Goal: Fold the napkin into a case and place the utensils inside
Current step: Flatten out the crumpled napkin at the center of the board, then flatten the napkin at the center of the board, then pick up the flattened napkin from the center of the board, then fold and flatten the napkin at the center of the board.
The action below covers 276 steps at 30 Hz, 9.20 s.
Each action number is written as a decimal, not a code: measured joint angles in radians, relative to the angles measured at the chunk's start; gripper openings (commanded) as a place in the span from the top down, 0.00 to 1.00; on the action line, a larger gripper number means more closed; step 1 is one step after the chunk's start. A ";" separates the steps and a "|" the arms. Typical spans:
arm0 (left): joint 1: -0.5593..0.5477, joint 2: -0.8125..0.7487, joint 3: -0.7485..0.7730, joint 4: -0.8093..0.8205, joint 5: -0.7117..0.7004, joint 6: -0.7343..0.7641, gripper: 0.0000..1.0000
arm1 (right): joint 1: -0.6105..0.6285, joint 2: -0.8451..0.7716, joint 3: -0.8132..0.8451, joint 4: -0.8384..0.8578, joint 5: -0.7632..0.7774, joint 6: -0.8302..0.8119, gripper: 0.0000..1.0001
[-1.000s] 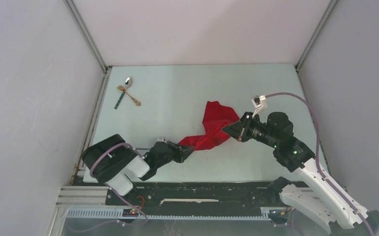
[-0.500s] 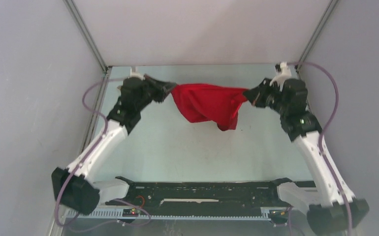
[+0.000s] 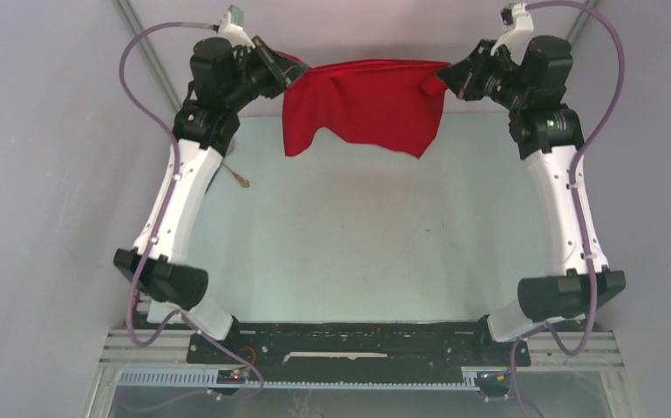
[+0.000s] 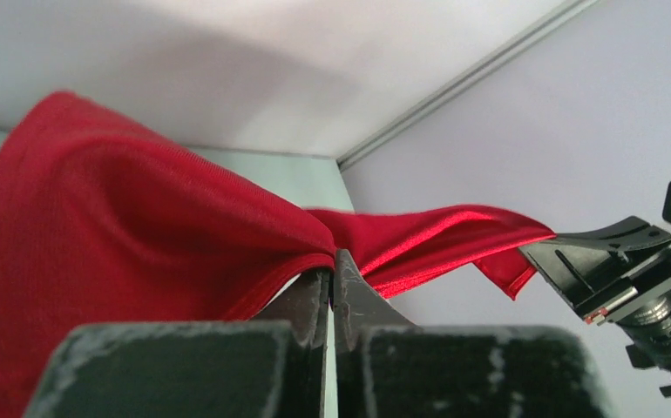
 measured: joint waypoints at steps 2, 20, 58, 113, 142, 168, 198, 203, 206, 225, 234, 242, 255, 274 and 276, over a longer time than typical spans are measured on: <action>0.000 -0.093 -0.120 0.030 0.008 0.019 1.00 | 0.013 -0.065 -0.081 0.002 -0.013 -0.016 1.00; 0.010 -1.106 -1.641 -0.180 -0.163 -0.185 0.00 | 0.406 -0.758 -1.420 -0.134 0.171 0.222 0.13; -0.022 -1.155 -1.470 -0.210 -0.054 -0.115 0.00 | 0.005 0.640 -0.267 0.054 0.171 0.204 0.39; -0.038 -0.789 -1.401 -0.070 -0.024 -0.092 0.00 | 0.133 0.379 -0.431 -0.354 0.612 0.106 0.31; -0.071 -0.840 -1.456 0.031 0.055 -0.017 0.00 | 0.393 -0.218 -1.218 -0.420 0.608 0.780 0.41; -0.071 -0.864 -1.456 0.026 0.057 -0.016 0.00 | 0.426 -0.258 -1.308 -0.402 0.602 1.027 0.47; -0.074 -0.774 -1.501 -0.243 -0.382 -0.221 0.28 | 0.473 -0.482 -1.371 -0.488 0.689 1.091 1.00; -0.113 -0.726 -1.524 -0.275 -0.420 -0.293 0.28 | 0.473 -0.537 -1.371 -0.510 0.716 1.091 1.00; -0.140 -0.672 -1.505 -0.308 -0.446 -0.336 0.28 | 0.473 -0.565 -1.371 -0.518 0.734 1.090 1.00; -0.217 -0.329 -1.356 -0.467 -0.464 -0.520 0.33 | 0.474 -0.581 -1.371 -0.513 0.760 1.073 1.00; -0.223 -0.240 -1.286 -0.502 -0.448 -0.550 0.39 | 0.474 -0.581 -1.371 -0.507 0.769 1.058 1.00; -0.225 -0.246 -1.301 -0.446 -0.429 -0.586 0.73 | 0.472 -0.583 -1.371 -0.505 0.775 1.041 1.00; -0.226 -0.378 -1.390 -0.380 -0.439 -0.621 1.00 | 0.471 -0.599 -1.371 -0.504 0.780 1.019 1.00; -0.222 -0.902 -0.924 -0.286 -0.383 -0.240 1.00 | 0.456 -1.154 -1.142 -0.225 0.579 0.427 1.00; -0.222 -0.936 -0.823 -0.272 -0.367 -0.195 1.00 | 0.456 -1.186 -1.063 -0.181 0.532 0.377 1.00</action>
